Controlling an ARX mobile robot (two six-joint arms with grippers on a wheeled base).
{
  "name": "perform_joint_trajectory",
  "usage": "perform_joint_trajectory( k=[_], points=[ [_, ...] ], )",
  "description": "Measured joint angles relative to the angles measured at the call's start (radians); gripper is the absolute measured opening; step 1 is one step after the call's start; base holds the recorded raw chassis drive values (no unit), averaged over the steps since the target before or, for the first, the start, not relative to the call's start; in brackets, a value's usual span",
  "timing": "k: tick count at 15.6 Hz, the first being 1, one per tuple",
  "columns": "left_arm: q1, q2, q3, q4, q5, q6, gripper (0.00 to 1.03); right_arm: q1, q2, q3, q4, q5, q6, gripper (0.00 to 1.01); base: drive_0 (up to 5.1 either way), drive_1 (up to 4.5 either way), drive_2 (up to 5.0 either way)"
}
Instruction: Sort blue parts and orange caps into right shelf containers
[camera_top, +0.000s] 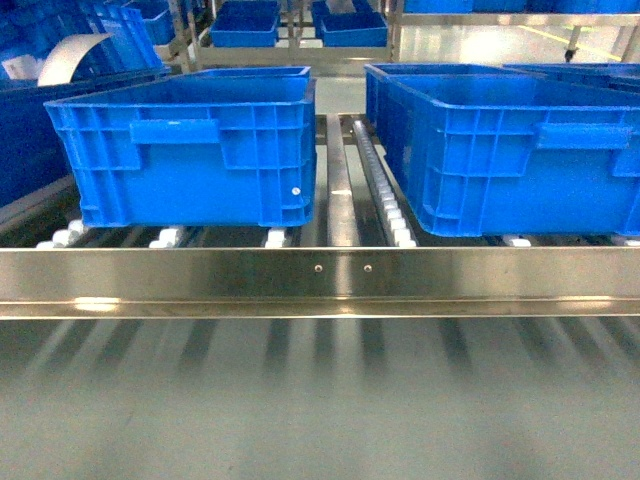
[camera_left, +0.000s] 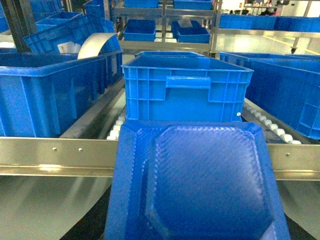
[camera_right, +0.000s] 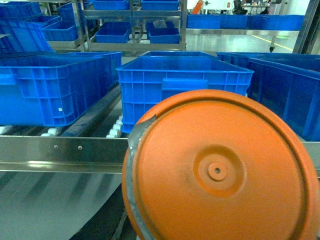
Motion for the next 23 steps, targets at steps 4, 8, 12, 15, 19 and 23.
perform_joint_trajectory(
  k=[4, 8, 12, 15, 19, 23],
  points=[
    [0.000, 0.000, 0.000, 0.001, 0.000, 0.000, 0.41, 0.000, 0.000, 0.000, 0.000, 0.000, 0.000, 0.44, 0.0, 0.00, 0.0],
    [0.000, 0.000, 0.000, 0.001, 0.000, 0.000, 0.41, 0.000, 0.000, 0.000, 0.000, 0.000, 0.000, 0.44, 0.0, 0.00, 0.0],
    [0.000, 0.000, 0.000, 0.002, 0.000, 0.000, 0.41, 0.000, 0.000, 0.000, 0.001, 0.000, 0.000, 0.44, -0.1, 4.10, -4.3],
    [0.000, 0.000, 0.000, 0.001, 0.000, 0.000, 0.41, 0.000, 0.000, 0.000, 0.000, 0.000, 0.000, 0.44, 0.0, 4.21, -4.3],
    [0.000, 0.000, 0.000, 0.001, -0.001, 0.000, 0.41, 0.000, 0.000, 0.000, 0.006, 0.000, 0.000, 0.44, 0.0, 4.28, -4.3],
    [0.000, 0.000, 0.000, 0.001, 0.000, 0.000, 0.41, 0.000, 0.000, 0.000, 0.001, 0.000, 0.000, 0.44, 0.0, 4.26, -4.3]
  ],
)
